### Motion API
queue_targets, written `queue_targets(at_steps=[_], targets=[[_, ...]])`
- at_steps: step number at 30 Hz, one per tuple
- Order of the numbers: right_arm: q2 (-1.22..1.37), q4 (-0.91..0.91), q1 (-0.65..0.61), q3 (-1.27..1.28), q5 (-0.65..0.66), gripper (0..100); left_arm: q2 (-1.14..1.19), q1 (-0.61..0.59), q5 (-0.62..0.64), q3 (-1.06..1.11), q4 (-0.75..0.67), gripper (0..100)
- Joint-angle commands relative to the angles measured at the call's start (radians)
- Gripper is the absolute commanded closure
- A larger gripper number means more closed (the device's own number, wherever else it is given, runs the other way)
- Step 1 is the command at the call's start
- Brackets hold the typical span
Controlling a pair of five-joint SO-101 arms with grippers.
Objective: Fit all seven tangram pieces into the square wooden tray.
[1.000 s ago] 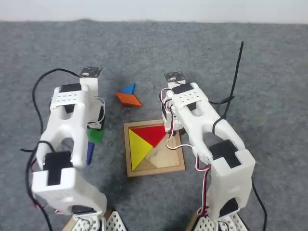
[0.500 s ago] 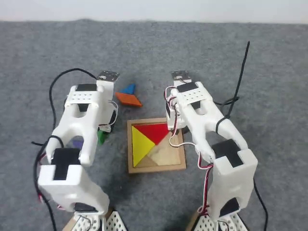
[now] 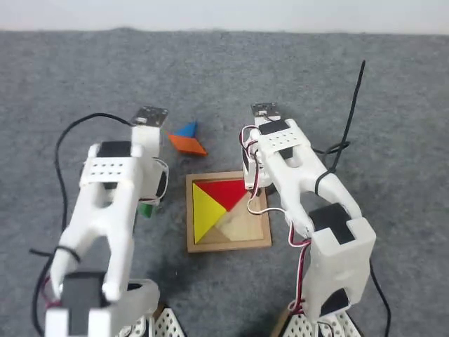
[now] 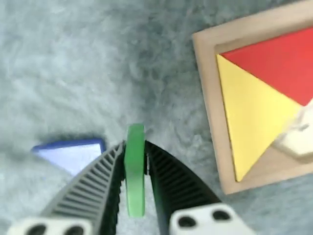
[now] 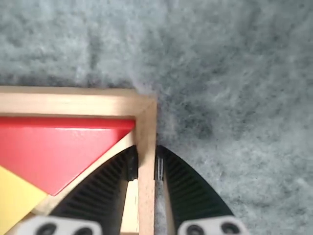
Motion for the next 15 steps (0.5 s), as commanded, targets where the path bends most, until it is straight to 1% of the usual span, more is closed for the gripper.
queue_targets(at_steps=[1, 6, 9, 12, 15], targets=[[-0.104, -0.022, 0.025, -0.061, -0.014, 99.0, -0.161, -0.006, 0.094, -0.002, 0.038, 99], [-0.165, -0.010, -0.022, -0.058, -0.012, 98.2, -0.361, 0.029, 0.120, 0.008, 0.051, 99], [-0.177, 0.012, -0.021, -0.063, -0.012, 89.8, -0.450, 0.084, 0.152, 0.041, 0.032, 99], [-0.177, 0.013, -0.025, -0.066, -0.011, 79.8, -0.473, 0.166, 0.160, 0.076, -0.026, 99], [-0.179, 0.015, -0.024, -0.066, -0.005, 76.7, -0.471, 0.235, 0.192, 0.090, -0.051, 99]])
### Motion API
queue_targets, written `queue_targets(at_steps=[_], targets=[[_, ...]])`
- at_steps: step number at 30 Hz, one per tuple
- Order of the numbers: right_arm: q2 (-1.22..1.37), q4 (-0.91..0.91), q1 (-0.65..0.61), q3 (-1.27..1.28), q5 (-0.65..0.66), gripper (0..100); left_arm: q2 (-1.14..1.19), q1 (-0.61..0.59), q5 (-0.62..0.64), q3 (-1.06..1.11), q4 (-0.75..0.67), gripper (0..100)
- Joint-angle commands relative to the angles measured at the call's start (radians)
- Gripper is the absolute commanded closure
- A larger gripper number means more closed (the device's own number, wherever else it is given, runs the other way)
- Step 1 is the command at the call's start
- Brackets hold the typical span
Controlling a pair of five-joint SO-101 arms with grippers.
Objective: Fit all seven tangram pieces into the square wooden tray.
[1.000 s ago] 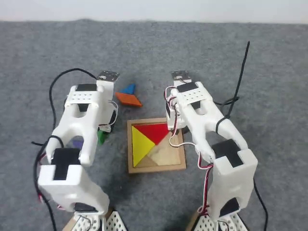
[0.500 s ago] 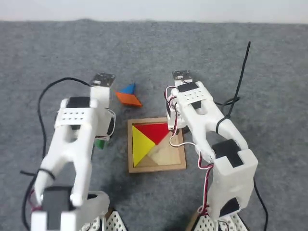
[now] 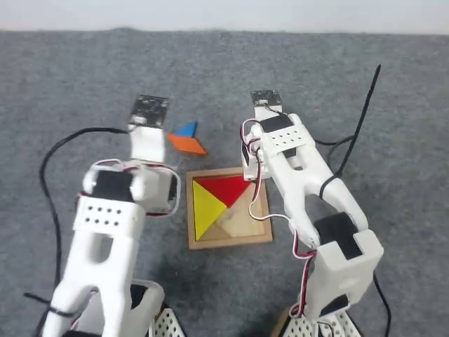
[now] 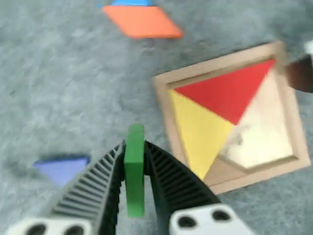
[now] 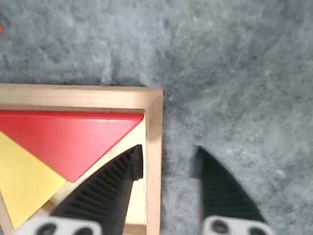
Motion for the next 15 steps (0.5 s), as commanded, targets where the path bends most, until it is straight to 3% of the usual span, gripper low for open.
queue_targets(at_steps=[1, 6, 12, 15], targets=[[-0.068, 0.013, -0.007, -0.060, -0.003, 77.0, -0.037, 0.103, 0.055, -0.005, -0.049, 99], [-0.193, 0.130, 0.104, -0.071, 0.000, 82.3, -0.043, 0.193, 0.055, 0.013, -0.091, 99], [-0.507, 0.211, 0.346, -0.023, 0.098, 97.6, -0.034, 0.430, 0.066, 0.148, -0.293, 99], [-0.582, 0.176, 0.438, 0.087, 0.143, 98.3, -0.028, 0.519, 0.129, 0.188, -0.373, 99]])
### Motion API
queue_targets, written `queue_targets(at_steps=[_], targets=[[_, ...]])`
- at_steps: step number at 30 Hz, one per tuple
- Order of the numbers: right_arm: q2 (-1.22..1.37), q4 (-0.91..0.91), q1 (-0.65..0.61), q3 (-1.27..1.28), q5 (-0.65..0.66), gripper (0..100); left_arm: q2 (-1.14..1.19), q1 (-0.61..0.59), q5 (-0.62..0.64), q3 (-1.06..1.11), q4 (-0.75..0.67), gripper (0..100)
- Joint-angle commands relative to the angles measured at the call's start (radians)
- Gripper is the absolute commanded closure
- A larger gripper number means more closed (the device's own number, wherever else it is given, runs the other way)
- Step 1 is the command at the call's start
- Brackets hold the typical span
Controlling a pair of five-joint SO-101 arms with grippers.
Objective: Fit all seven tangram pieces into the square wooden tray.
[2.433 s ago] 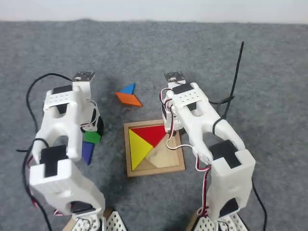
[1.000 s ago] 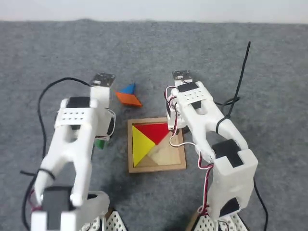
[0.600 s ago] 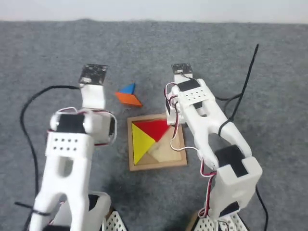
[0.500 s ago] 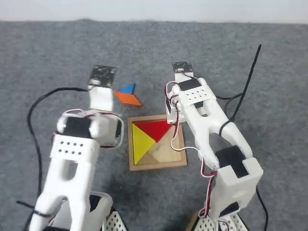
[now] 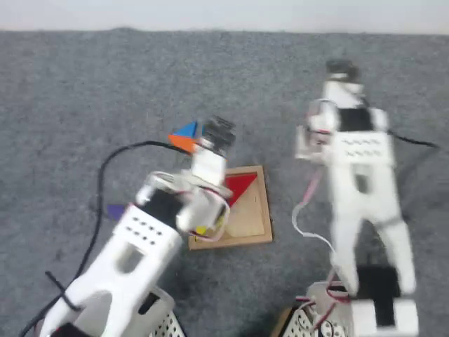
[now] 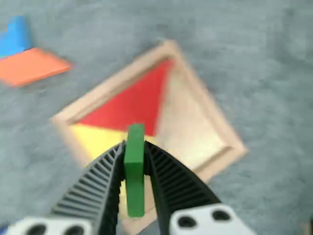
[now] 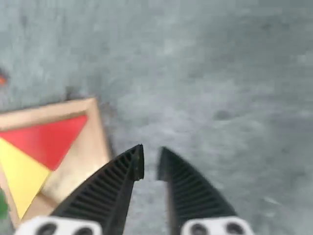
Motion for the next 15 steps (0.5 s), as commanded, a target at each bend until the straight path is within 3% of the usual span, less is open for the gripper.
queue_targets(at_steps=[1, 6, 10, 15], targets=[[-0.124, -0.044, 0.099, 0.101, 0.049, 97.8, 0.002, 0.132, 0.086, 0.022, -0.130, 99], [-0.128, -0.236, 0.084, 0.313, 0.051, 97.8, 0.170, 0.132, 0.190, 0.012, -0.259, 99], [-0.125, -0.283, 0.048, 0.367, 0.052, 97.9, 0.308, 0.135, 0.269, 0.004, -0.394, 99], [-0.125, -0.320, 0.025, 0.402, 0.052, 97.9, 0.440, 0.138, 0.292, -0.051, -0.364, 99]])
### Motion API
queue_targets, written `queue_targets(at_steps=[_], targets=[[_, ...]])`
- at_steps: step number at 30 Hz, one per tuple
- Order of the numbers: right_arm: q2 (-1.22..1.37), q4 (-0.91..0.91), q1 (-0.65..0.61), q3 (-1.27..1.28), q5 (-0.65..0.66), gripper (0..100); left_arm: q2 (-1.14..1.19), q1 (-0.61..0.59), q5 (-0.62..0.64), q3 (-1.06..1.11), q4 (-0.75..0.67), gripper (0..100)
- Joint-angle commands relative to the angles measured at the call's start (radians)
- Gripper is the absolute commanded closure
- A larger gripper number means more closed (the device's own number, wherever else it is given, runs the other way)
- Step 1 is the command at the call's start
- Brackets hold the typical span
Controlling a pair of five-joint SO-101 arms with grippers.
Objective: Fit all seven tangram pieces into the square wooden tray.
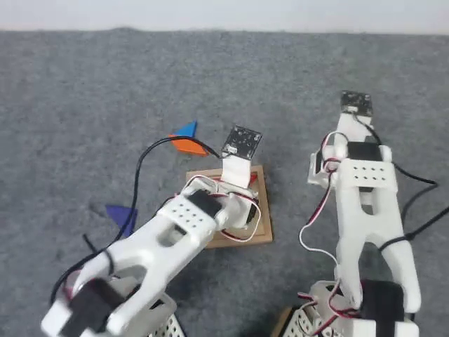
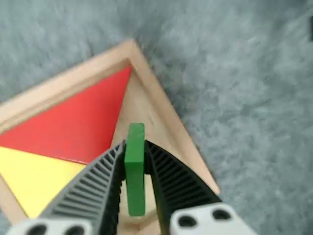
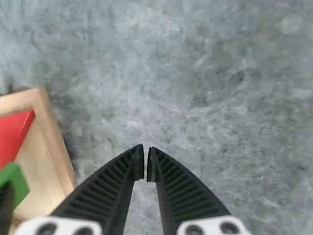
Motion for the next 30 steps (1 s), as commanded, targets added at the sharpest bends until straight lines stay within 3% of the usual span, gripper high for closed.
queue_targets(at_steps=[1, 9, 15, 30], targets=[[-0.056, -0.047, -0.016, 0.006, 0.012, 97.9, 0.075, 0.008, -0.005, -0.090, 0.035, 99], [-0.056, -0.071, -0.018, 0.021, 0.012, 97.8, 0.063, 0.009, -0.037, -0.082, 0.080, 99], [-0.056, -0.071, -0.010, 0.018, 0.012, 97.9, 0.061, 0.103, -0.071, -0.082, 0.103, 99], [-0.056, -0.071, 0.008, 0.015, 0.015, 97.6, 0.063, 0.146, -0.137, -0.088, 0.199, 98]])
